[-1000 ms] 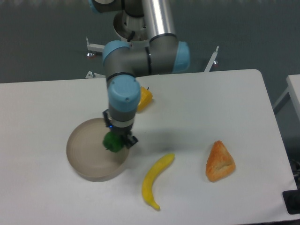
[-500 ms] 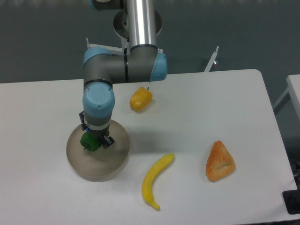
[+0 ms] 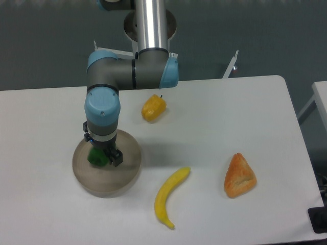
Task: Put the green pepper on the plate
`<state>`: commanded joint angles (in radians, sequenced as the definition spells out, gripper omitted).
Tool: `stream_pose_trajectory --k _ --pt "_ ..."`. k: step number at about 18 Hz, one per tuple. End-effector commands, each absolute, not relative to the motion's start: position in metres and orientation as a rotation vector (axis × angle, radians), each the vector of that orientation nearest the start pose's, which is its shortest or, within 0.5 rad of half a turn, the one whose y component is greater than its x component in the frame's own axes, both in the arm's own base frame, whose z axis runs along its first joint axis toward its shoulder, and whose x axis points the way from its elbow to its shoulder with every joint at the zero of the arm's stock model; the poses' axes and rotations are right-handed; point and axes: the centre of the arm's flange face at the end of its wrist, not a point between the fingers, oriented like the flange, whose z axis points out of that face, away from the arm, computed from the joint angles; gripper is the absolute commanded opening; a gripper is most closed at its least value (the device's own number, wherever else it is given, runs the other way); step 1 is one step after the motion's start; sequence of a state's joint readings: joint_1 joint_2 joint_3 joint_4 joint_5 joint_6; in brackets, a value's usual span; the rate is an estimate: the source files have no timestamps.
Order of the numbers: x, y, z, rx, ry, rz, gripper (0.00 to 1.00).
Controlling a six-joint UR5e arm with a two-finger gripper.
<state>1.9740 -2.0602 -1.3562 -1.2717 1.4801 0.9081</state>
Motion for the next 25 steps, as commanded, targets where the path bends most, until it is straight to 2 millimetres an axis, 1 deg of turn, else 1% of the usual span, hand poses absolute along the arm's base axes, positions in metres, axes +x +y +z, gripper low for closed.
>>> stream_pose_trajectory --k 2,4,6,7,8,9,10,12,13,16,18,25 --pt "-0.172 0.677 0.347 -2.964 0.755 -0.031 1.0" --pt "-0.199 0.67 0.349 -2.951 0.807 -0.014 1.0" --pt "-0.238 0.657 0.351 -2.931 0.872 0.005 1.0" --pt "-0.252 0.65 0.356 -2.919 0.919 0.027 1.0" --pt "-0.26 0.645 0.358 -2.913 0.969 0.043 1.0" --pt "-0.276 0.633 0.362 -2.927 1.012 0.083 1.0" --pt "-0.285 0.626 0.364 -2.94 1.035 0.1 1.0" --pt "-0.308 0.608 0.358 -2.951 1.057 0.091 1.0" --pt "-0.314 0.601 0.361 -2.946 1.068 0.095 1.0" --pt "-0.332 0.584 0.374 -2.908 1.174 0.105 1.0" --pt "-0.339 0.576 0.376 -2.9 1.2 0.106 1.0" --pt "-0.344 0.571 0.377 -2.903 1.188 0.101 1.0"
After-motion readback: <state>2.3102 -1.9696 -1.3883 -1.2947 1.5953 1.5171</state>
